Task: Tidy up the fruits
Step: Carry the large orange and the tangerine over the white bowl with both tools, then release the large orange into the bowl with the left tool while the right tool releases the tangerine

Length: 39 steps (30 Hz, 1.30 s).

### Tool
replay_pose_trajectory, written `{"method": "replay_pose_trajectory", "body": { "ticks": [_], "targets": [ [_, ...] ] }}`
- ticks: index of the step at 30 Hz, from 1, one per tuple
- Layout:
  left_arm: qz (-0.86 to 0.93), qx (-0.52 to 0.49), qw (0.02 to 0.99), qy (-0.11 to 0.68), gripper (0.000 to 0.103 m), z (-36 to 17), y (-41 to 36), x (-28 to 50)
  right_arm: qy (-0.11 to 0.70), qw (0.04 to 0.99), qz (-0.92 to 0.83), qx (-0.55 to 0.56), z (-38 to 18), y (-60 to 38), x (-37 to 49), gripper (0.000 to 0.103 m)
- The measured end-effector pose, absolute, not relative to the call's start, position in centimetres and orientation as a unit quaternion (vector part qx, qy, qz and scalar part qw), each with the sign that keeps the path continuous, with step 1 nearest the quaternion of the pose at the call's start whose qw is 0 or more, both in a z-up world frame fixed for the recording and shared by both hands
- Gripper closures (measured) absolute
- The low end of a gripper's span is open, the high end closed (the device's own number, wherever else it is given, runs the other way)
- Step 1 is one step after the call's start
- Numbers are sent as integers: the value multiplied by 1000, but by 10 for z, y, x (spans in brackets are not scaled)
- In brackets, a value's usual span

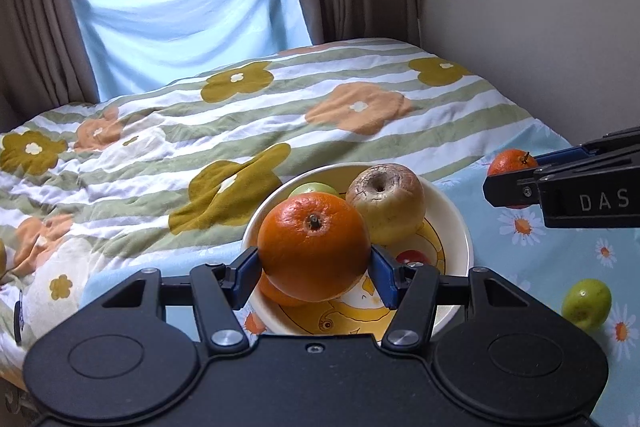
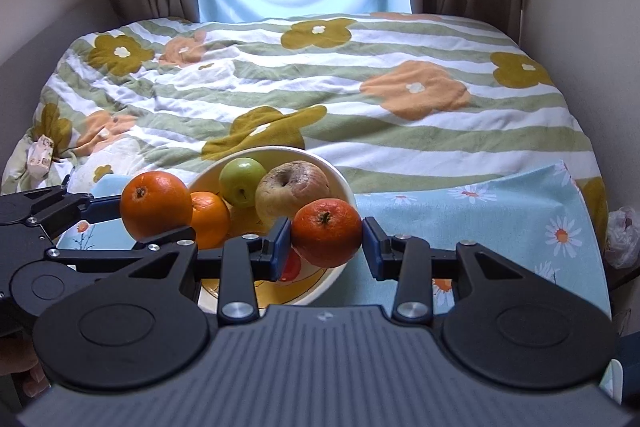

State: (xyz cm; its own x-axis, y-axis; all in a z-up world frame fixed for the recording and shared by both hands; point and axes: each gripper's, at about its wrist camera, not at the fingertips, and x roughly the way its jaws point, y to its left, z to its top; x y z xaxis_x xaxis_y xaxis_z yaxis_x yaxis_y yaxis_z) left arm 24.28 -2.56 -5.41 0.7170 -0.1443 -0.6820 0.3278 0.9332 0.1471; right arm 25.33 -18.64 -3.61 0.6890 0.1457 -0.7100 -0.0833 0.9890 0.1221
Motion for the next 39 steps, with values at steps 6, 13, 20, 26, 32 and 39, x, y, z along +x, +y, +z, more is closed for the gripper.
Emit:
{"method": "replay_pose_trajectory", "body": {
  "ticks": [6,13,20,26,32,39],
  "targets": [
    [-162,174,906,352,41,-74,-38,253,402,913,42,49,-50,-184,267,50],
    [-184,185,896,359,40,-89,-41,260,410,910,22,56,-62,-185,274,50],
    [-197,211,891,350,40,-96,-48,258,411,909,10,69,-67,-192,276,50],
    [-201,216,890,348,39,-100,-55,256,414,908,9,71,-71,-196,275,50],
    [-194,198,902,330,4,-88,-52,252,414,907,22,70,-70,-199,278,50],
    [-167,145,909,352,4,-69,-30,248,410,909,53,55,-59,-193,281,50]
  ]
}}
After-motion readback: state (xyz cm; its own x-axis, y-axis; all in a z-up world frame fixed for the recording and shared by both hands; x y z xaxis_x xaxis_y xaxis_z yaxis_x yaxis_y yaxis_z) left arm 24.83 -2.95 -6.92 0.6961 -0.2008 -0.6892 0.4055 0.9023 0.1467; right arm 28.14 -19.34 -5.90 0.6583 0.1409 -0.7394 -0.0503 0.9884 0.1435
